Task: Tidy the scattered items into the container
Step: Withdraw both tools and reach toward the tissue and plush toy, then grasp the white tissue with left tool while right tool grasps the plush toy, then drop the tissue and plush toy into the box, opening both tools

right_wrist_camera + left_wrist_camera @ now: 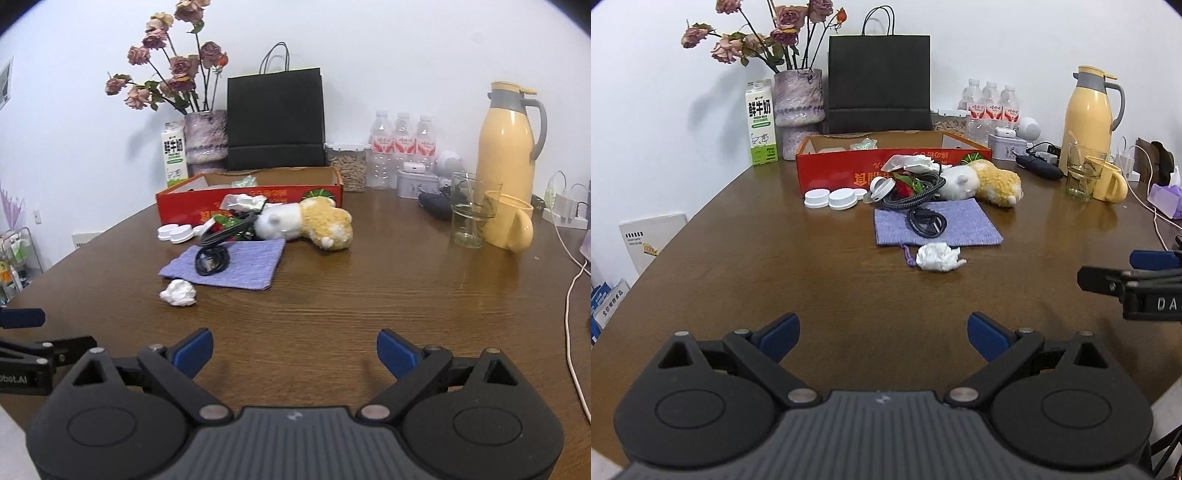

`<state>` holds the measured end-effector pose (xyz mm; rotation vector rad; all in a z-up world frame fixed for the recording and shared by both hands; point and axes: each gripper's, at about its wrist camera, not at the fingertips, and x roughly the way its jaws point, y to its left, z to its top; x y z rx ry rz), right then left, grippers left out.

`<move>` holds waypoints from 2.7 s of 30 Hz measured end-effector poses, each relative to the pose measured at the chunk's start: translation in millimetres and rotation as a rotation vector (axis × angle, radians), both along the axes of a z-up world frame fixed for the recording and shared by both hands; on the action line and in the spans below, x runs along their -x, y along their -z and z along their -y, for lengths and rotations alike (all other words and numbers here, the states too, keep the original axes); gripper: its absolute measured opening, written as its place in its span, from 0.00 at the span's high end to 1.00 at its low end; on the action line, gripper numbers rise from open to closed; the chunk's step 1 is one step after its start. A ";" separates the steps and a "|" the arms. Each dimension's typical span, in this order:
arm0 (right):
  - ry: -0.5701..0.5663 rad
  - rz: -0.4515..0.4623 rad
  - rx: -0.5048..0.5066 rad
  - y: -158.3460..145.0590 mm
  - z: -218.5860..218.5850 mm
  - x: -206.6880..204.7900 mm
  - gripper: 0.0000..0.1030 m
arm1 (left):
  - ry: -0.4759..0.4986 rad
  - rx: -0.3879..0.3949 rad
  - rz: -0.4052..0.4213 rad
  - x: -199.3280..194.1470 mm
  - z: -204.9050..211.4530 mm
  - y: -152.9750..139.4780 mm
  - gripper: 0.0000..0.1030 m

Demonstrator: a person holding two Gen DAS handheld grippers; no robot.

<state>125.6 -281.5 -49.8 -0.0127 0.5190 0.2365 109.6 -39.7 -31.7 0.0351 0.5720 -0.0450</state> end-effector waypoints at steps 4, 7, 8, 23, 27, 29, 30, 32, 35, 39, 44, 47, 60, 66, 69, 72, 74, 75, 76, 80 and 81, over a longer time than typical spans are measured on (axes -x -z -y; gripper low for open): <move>0.012 -0.019 -0.012 4.6 6.7 -12.5 0.07 | 0.015 0.015 0.013 -23.0 -1.1 -10.3 0.03; 0.027 -0.030 -0.016 5.9 10.8 -26.2 0.07 | 0.019 0.027 0.033 -48.0 -2.3 -20.2 0.03; 0.030 -0.028 -0.012 5.2 11.9 -31.9 0.07 | 0.018 0.027 0.037 -56.4 -1.9 -23.1 0.03; -0.043 -0.066 -0.034 -7.7 13.3 -195.8 0.19 | 0.205 0.061 0.000 -247.8 18.9 -41.4 0.11; -0.063 -0.079 0.023 -1.8 4.4 -236.1 0.23 | 0.217 0.137 -0.114 -293.2 19.0 -23.9 0.33; -0.057 -0.090 0.039 1.8 1.0 -250.5 0.25 | 0.231 0.152 -0.146 -303.1 20.1 -17.2 0.56; -0.054 -0.098 0.035 3.6 0.1 -256.3 0.28 | 0.226 0.141 -0.145 -303.3 20.7 -15.8 0.62; -0.064 -0.100 0.016 5.8 -1.4 -260.6 0.45 | 0.222 0.114 -0.127 -297.4 19.8 -17.0 0.77; -0.072 -0.084 0.019 6.0 -4.0 -256.2 0.50 | 0.212 0.140 -0.111 -283.9 12.9 -26.8 0.86; -0.012 -0.010 0.050 -5.4 -0.9 -234.9 0.54 | 0.186 0.134 -0.006 -246.7 2.9 -57.6 0.86; 0.109 0.079 -0.018 -25.3 22.7 -186.4 0.55 | 0.145 0.175 0.051 -180.8 -13.7 -79.6 0.85; 0.139 0.078 -0.079 -30.3 37.7 -151.3 0.55 | 0.122 0.178 0.045 -142.1 -16.6 -75.1 0.85; 0.056 -0.082 0.023 9.7 19.6 -4.7 0.40 | 0.087 0.147 -0.167 -32.0 -22.9 -5.5 0.67; 0.033 -0.082 0.077 14.1 6.2 12.3 0.37 | 0.034 0.079 -0.119 -13.5 -26.2 3.6 0.36; 0.042 -0.092 0.069 12.6 4.0 4.6 0.37 | 0.036 0.066 -0.104 -15.5 -26.6 5.0 0.34; 0.045 -0.077 0.088 11.9 -0.6 -2.2 0.38 | 0.045 0.041 -0.095 -17.0 -21.7 7.4 0.35; 0.049 -0.073 0.073 11.3 -1.1 -8.2 0.43 | 0.065 -0.029 -0.087 -17.5 -12.0 11.7 0.38; 0.050 -0.077 0.066 11.0 -0.7 -11.8 0.52 | 0.089 -0.042 -0.093 -17.4 -8.5 13.4 0.41; 0.052 -0.082 0.069 11.7 -1.6 -15.0 0.53 | 0.107 -0.031 -0.106 -18.5 -7.0 14.9 0.49; 0.023 -0.068 0.092 12.8 -6.1 -16.9 0.56 | 0.100 0.011 -0.114 -19.9 -8.9 13.9 0.79; 0.017 -0.071 0.082 12.6 -6.4 -17.0 0.57 | 0.101 0.024 -0.113 -20.2 -10.4 12.4 0.80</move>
